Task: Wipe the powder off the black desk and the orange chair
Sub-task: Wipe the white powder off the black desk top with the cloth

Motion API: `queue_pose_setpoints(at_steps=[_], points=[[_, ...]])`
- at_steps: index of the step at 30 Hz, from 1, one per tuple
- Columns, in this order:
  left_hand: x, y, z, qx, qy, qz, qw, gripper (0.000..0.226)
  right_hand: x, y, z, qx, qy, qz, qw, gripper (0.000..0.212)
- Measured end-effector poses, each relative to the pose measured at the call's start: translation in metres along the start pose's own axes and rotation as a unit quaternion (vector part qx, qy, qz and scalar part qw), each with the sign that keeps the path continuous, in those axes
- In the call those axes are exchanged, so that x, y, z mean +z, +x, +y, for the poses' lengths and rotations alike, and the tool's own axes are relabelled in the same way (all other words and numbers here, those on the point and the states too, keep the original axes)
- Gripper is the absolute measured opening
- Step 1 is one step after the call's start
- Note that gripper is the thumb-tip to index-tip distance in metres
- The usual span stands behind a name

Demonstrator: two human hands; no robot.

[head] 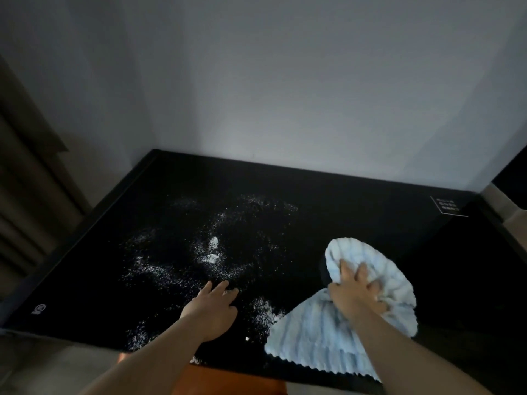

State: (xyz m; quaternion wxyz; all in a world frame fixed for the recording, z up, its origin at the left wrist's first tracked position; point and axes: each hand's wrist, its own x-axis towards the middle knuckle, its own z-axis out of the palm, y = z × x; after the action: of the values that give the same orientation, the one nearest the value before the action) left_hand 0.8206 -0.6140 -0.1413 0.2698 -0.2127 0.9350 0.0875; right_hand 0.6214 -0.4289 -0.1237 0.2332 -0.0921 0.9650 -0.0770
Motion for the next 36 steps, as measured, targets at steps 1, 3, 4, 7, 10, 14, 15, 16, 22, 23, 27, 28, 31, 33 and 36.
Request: queue_pose_setpoints(at_steps=[1, 3, 4, 7, 10, 14, 15, 16, 22, 23, 27, 28, 31, 33, 36], points=[[0.000, 0.000, 0.000, 0.004, 0.010, 0.001, 1.000, 0.036, 0.006, -0.005, -0.007, -0.030, -0.017, 0.004, 0.999, 0.066], [0.003, 0.001, -0.003, 0.003, 0.008, 0.009, 1.000, 0.038, 0.026, -0.023, -0.024, -0.118, -0.038, 0.018, 0.992, 0.064], [0.005, 0.003, -0.004, 0.008, 0.005, 0.026, 1.000, 0.040, 0.037, -0.035, -0.032, -0.171, -0.047, 0.019, 0.984, 0.062], [0.005, 0.003, -0.004, -0.021, -0.094, 0.086, 0.992, 0.046, 0.058, -0.062, -0.039, -0.306, -0.064, -0.018, 0.950, 0.056], [0.007, 0.001, -0.012, -0.013, -0.142, 0.107, 0.984, 0.045, 0.045, -0.064, -0.031, -0.313, 0.036, 0.000, 0.949, 0.046], [0.011, -0.006, -0.018, -0.003, -0.182, 0.106, 0.978, 0.045, 0.026, -0.049, -0.001, -0.148, -0.027, 0.052, 0.987, 0.056], [0.013, -0.009, -0.018, 0.005, -0.175, 0.106, 0.979, 0.046, 0.028, -0.052, 0.001, -0.132, -0.057, 0.031, 0.989, 0.058], [0.014, -0.011, -0.018, 0.010, -0.172, 0.105, 0.979, 0.046, 0.034, -0.056, -0.001, -0.130, -0.072, 0.021, 0.989, 0.059], [0.023, -0.020, -0.024, 0.034, -0.140, 0.104, 0.984, 0.049, 0.085, -0.110, -0.045, -0.257, -0.064, 0.024, 0.964, 0.055], [0.024, -0.020, -0.028, 0.024, -0.135, 0.104, 0.985, 0.048, 0.089, -0.118, -0.051, -0.285, -0.046, 0.007, 0.957, 0.054], [0.023, -0.028, -0.043, -0.031, -0.141, 0.075, 0.987, 0.047, 0.068, -0.120, -0.054, -0.267, 0.134, 0.021, 0.954, 0.043], [0.022, -0.031, -0.045, -0.035, -0.146, 0.063, 0.987, 0.048, 0.060, -0.116, -0.048, -0.235, 0.115, 0.067, 0.963, 0.044], [0.026, -0.040, -0.043, -0.029, -0.139, 0.049, 0.989, 0.055, 0.052, -0.113, -0.018, -0.112, -0.026, 0.067, 0.991, 0.055], [0.031, -0.046, -0.039, -0.026, -0.126, 0.034, 0.991, 0.053, 0.067, -0.127, -0.013, -0.101, -0.053, 0.021, 0.993, 0.057], [0.028, -0.053, -0.032, -0.020, -0.056, -0.006, 0.998, 0.034, 0.093, -0.150, -0.024, -0.182, -0.042, 0.029, 0.982, 0.055]])
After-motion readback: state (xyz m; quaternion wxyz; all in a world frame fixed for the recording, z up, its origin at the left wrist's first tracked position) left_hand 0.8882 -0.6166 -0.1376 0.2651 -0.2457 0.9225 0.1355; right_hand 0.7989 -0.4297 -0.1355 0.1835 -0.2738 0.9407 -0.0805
